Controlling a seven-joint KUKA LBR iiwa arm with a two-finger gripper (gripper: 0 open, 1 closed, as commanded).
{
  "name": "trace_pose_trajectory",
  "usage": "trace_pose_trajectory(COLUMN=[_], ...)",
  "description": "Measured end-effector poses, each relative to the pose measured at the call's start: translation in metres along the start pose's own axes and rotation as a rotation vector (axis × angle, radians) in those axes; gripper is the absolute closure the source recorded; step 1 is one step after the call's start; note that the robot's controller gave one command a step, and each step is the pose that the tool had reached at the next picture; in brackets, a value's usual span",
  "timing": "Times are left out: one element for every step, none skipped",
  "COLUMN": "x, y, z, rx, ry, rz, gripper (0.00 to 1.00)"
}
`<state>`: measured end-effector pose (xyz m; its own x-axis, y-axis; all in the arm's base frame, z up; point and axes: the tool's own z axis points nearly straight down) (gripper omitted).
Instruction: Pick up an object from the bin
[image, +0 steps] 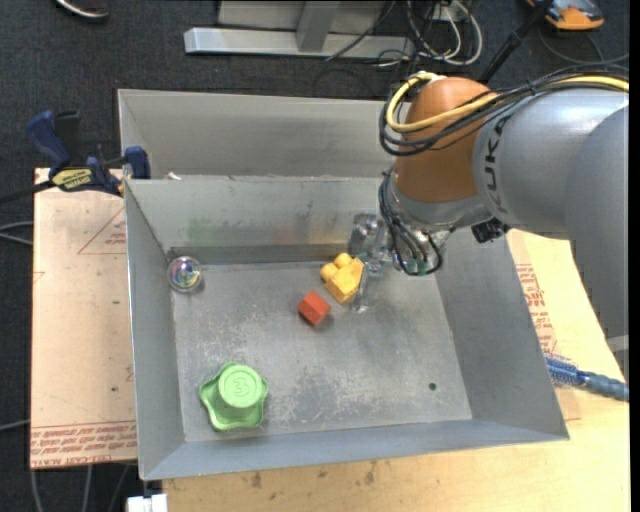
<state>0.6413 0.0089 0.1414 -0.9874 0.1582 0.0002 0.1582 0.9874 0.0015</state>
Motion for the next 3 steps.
trace_pose_trajectory(x=[-0.0139,-0.0175,-0.0139], y=[-0.0004,0.0004,0.0003], z=[0.0699,0.0647,0.0688], rx=[0.001,-0.002,0.001], ry=[0.004,-0.009,0.004], rz=[0.187,0.186,0.185], gripper=[0.00,1.00,0.00])
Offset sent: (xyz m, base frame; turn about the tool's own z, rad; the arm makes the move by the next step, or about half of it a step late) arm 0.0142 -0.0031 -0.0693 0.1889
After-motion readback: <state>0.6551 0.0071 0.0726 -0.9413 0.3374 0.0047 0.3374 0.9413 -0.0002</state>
